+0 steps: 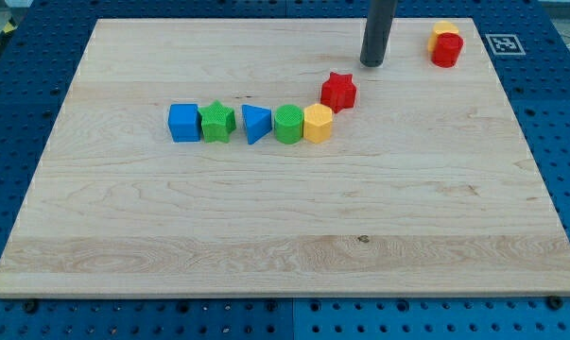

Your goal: Move your arm towards the left

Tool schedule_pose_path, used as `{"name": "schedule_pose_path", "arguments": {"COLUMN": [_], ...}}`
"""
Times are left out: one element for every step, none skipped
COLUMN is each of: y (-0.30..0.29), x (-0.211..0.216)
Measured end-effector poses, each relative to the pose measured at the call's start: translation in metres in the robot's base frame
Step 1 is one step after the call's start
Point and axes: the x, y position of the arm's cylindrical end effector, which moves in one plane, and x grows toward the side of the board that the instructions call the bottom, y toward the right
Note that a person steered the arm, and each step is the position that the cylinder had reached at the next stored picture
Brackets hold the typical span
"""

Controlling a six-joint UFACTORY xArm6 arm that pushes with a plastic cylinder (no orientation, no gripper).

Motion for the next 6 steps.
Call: {"name": "schedule_pose_path", "arguments": {"y": [0.0, -0.046, -0.095, -0.148, -0.206, -0.249], "x": [0.007, -0.046, -0.06, -0.052, -0.044, -0.034]}}
